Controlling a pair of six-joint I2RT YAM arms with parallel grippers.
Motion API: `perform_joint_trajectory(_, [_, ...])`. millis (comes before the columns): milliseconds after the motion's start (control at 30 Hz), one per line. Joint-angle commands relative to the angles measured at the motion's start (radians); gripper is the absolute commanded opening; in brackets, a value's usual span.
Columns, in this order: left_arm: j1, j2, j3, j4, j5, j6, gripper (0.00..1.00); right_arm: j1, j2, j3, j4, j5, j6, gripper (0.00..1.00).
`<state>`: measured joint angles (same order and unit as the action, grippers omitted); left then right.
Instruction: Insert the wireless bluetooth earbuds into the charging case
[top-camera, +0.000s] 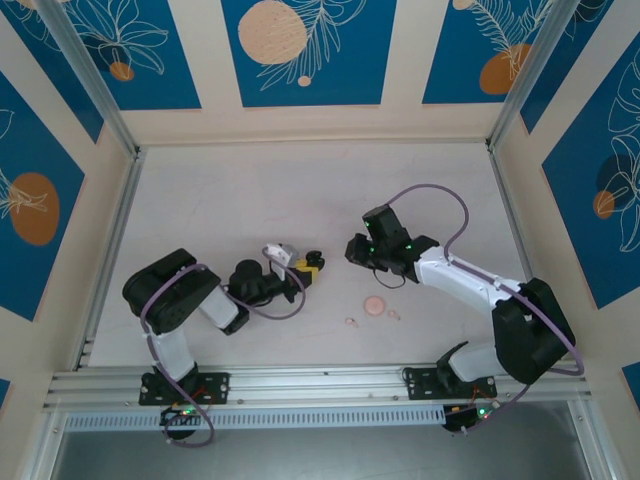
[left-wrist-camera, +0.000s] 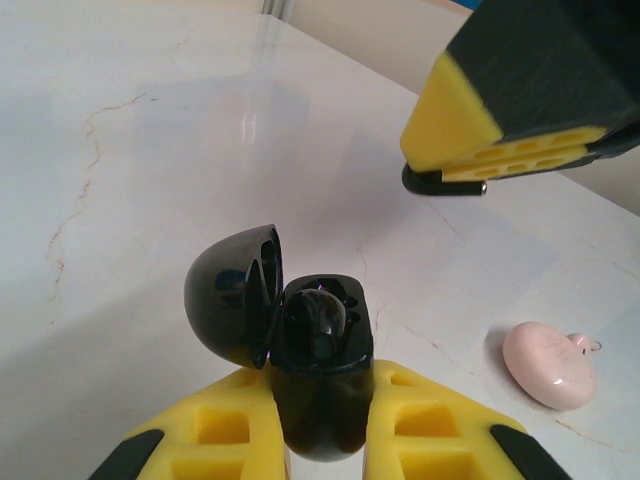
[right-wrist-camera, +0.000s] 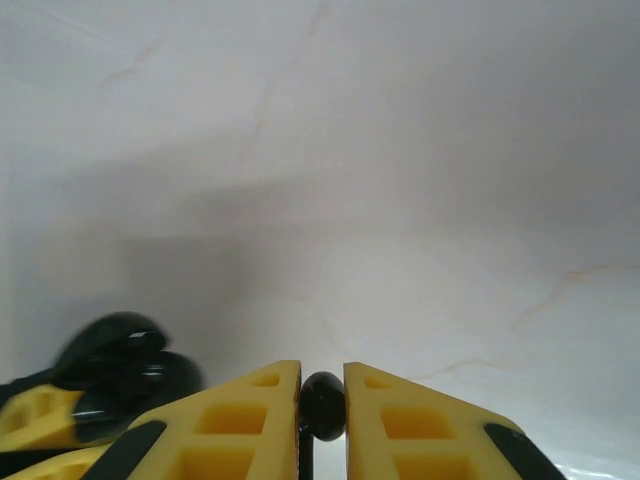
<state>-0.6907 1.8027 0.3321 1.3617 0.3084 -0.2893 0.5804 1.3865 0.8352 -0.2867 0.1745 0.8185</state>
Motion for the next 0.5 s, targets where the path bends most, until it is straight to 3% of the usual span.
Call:
perform_joint_trajectory(0, [-0.010,-0.033,-0.019,0.045,-0.016,0.030,0.08,-0.010,0.037,-0.001,-0.128,-0.025,-0.055,0.17])
perform_joint_trajectory(467, [-0.010,-0.040,-0.030,0.044,-0.023,0.048,0.08,-0.008,0.151,0.033,-0.250,-0.007,-0.088,0.18])
